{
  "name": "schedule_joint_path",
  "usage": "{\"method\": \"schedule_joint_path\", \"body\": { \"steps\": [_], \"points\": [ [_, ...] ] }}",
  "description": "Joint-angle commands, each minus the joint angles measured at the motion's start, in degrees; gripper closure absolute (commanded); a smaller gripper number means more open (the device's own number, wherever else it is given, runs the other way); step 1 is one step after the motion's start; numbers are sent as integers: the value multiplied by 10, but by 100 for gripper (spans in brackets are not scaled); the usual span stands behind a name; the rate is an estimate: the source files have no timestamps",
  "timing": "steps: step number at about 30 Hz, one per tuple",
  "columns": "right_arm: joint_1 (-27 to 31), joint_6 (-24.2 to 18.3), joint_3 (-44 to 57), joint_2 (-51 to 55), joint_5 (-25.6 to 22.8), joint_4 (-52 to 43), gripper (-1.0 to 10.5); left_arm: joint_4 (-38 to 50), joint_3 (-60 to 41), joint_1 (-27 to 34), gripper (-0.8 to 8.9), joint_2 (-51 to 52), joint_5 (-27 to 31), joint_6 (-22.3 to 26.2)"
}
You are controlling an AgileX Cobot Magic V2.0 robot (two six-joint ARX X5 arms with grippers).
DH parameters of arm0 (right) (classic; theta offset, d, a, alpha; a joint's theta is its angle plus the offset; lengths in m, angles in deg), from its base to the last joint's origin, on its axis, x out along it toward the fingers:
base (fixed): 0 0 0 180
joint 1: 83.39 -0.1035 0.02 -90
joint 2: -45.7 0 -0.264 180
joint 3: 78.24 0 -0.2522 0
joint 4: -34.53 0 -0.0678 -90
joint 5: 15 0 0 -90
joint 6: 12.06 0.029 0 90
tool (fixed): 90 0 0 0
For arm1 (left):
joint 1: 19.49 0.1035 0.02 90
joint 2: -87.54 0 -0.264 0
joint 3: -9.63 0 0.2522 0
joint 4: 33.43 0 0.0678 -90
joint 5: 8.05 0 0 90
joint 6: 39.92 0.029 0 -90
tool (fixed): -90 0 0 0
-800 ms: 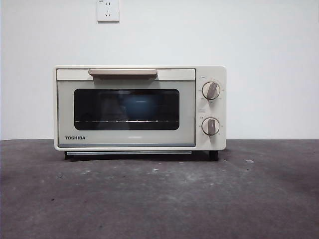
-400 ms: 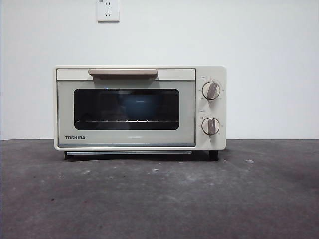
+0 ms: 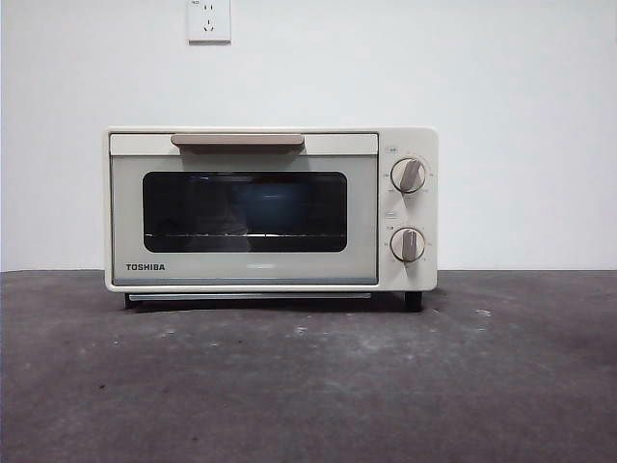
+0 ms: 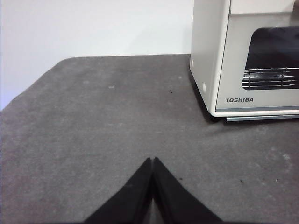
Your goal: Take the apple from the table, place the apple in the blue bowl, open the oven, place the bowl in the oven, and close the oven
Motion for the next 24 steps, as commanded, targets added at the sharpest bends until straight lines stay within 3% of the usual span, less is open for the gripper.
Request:
{"method": "schedule_joint_path", "body": {
  "steps": [1,24],
  "points": [
    [-7,-4,0,-1,0,-6,942,-2,-14,1,806,2,2,-10],
    [-7,-4,0,-1,-1,-6,942,-23,-14,1,806,2,2,-33]
  ]
}}
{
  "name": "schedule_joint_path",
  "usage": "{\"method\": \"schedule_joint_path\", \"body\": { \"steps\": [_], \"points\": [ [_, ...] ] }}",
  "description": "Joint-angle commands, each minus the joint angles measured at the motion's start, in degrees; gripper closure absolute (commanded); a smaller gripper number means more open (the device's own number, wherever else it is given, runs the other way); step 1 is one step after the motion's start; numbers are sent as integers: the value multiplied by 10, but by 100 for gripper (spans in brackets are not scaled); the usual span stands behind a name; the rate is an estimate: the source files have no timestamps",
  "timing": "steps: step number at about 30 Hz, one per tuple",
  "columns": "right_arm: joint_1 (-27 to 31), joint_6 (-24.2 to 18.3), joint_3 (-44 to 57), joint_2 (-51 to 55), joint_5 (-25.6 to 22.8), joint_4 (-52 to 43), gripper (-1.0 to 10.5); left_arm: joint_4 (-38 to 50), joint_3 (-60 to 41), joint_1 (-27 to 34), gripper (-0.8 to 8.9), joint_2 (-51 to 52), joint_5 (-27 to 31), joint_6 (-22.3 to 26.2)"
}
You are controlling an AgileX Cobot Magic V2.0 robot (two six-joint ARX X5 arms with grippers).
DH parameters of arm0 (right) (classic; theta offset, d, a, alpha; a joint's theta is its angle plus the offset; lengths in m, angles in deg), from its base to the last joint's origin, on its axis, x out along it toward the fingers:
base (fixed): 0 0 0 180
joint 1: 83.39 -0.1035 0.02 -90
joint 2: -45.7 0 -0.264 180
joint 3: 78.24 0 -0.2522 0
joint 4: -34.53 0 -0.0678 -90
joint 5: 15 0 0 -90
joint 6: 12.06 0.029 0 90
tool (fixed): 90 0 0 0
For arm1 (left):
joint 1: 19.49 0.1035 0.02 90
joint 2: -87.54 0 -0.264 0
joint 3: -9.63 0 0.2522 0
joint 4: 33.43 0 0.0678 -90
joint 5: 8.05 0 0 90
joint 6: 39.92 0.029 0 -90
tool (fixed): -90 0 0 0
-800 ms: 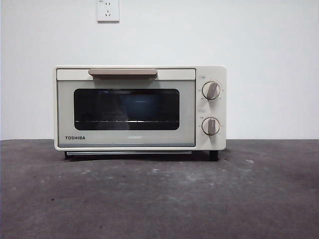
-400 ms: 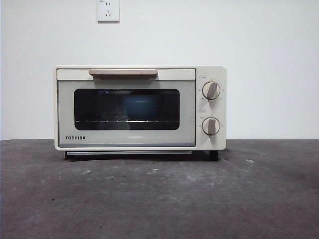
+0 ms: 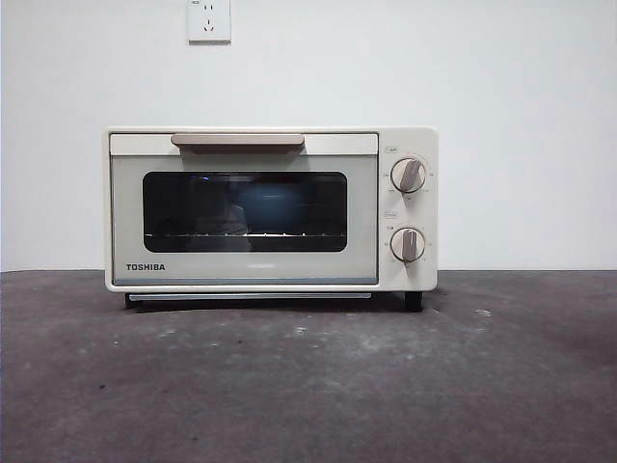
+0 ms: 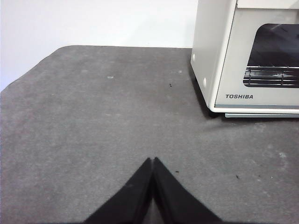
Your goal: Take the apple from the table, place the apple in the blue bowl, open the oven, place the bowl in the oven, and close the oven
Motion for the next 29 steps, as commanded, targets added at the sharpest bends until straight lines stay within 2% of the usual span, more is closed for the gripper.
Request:
{"method": "schedule_joint_path", "body": {
  "steps": [1,10,14,17,21,23,25,29],
  "points": [
    [-7,-4,0,-1,0,-6,942,-1,-14,1,806,1,2,-4],
    [-7,-4,0,-1,-1,-6,942,-1,-14,1,806,1,2,-4],
    [6,-47,0,-1,-15,-4,942,-1,-14,1,806,1,2,-4],
    [67,-82,2,6,2,1,942,-1,-14,1,806,1,2,-4],
    [185,-103,19,7,115,1,942,-1,-14,1,806,1,2,-4],
    [246,-128,30,15,156,0,942,-1,-14,1,806,1,2,-4],
    [297,-155,45,28,181,-6,942,-1,-14,1,806,1,2,-4],
    [379,-180,83,61,212,-9,942,-1,-14,1,806,1,2,-4]
  ]
}}
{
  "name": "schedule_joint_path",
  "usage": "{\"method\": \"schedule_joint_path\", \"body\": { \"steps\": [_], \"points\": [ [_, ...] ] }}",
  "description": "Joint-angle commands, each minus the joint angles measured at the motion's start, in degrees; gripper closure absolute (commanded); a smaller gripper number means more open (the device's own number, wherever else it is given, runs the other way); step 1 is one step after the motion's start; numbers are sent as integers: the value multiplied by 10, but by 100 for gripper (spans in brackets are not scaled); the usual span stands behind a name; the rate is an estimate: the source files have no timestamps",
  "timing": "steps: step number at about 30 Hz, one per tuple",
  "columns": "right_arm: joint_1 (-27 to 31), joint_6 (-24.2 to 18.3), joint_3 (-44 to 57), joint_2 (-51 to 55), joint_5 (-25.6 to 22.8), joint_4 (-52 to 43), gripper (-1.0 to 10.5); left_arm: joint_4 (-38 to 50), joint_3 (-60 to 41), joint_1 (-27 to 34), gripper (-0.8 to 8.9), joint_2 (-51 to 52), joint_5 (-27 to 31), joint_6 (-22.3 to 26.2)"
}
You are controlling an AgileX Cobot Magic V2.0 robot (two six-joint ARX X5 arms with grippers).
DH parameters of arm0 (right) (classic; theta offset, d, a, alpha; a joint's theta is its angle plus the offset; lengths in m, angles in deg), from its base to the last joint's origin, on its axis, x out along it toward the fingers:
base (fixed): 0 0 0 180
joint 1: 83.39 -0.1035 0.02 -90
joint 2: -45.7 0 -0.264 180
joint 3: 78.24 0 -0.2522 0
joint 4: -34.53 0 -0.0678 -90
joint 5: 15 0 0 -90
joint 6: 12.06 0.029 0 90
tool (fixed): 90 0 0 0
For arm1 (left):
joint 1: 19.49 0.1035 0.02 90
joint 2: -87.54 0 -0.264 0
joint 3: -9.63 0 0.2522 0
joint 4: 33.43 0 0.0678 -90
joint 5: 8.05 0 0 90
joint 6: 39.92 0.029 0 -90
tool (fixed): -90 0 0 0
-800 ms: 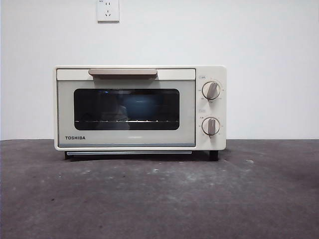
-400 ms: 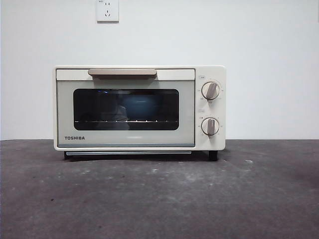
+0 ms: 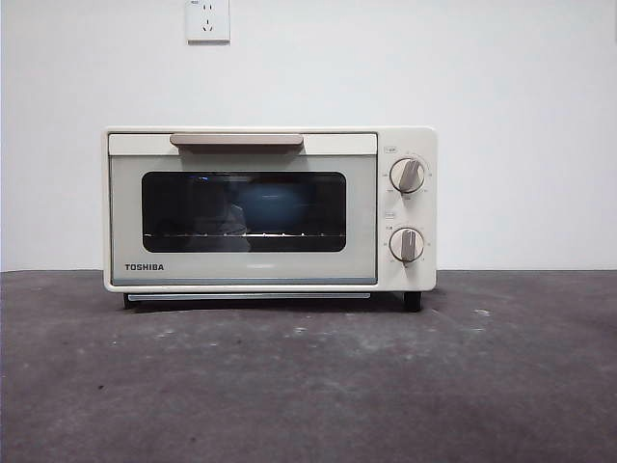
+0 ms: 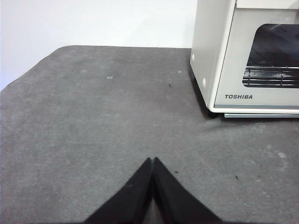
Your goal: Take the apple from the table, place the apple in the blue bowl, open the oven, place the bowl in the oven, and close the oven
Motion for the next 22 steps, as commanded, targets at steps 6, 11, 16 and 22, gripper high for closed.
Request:
{"method": "schedule_joint_path", "body": {
  "steps": [6,11,16,22],
  "points": [
    [108,-38,110,78,9,-63,942,-1,-14,1,806,1,2,-4],
    [152,-23,175,119,9,-91,942,-1,-14,1,806,1,2,-4],
    [167,-23,218,142,9,-102,942,-1,-14,1,806,1,2,-4],
    [168,-12,245,145,9,-68,942,-1,-14,1,806,1,2,-4]
  ]
}}
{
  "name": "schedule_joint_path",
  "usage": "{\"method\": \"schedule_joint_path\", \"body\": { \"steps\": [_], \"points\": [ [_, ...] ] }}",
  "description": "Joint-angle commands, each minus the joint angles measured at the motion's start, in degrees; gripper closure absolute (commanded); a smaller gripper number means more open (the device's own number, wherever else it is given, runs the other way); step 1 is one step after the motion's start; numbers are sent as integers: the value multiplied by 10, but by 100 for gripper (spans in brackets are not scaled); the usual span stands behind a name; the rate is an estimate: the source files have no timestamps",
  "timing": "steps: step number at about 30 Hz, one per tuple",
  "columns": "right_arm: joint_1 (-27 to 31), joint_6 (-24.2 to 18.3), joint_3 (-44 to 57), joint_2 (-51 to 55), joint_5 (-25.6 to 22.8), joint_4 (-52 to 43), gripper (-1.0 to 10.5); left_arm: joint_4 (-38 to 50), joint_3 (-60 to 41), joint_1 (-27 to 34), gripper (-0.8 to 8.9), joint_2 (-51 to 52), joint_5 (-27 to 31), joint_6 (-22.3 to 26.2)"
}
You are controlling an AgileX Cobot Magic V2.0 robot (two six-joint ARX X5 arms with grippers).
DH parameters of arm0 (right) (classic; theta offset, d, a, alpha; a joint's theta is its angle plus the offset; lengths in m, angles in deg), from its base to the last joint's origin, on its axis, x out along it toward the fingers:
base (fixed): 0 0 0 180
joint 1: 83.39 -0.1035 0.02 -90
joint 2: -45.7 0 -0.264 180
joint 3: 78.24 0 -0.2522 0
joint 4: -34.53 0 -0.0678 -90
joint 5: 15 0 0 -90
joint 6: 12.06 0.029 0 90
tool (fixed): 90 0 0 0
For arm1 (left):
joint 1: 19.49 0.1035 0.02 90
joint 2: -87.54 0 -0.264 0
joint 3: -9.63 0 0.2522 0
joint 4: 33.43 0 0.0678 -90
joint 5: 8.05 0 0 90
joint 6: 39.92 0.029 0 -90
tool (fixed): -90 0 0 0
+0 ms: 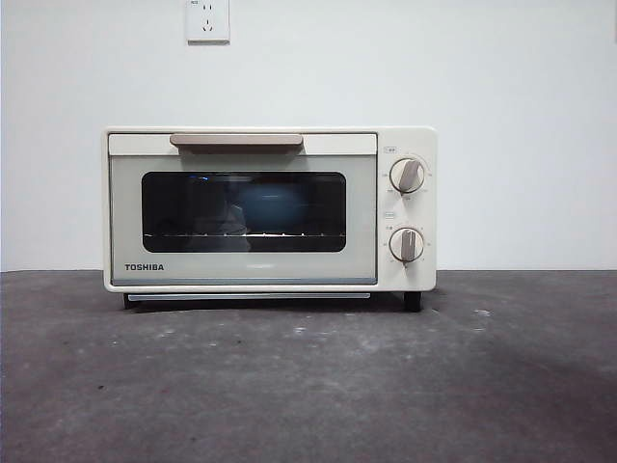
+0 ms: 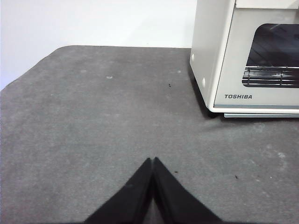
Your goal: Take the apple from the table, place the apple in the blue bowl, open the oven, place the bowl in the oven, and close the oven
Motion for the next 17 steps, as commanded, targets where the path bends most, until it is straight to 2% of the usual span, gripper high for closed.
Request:
{"method": "schedule_joint_path", "body": {
  "steps": [1,6,17],
  "points": [
    [1,12,3,1,0,27,942,-1,-14,1,806,1,2,-4],
    [1,22,3,1,1,81,942,-1,-14,1,806,1,2,-4],
    [1,21,3,1,0,64,942,-1,-14,1,806,1,2,-4]
  ]
}}
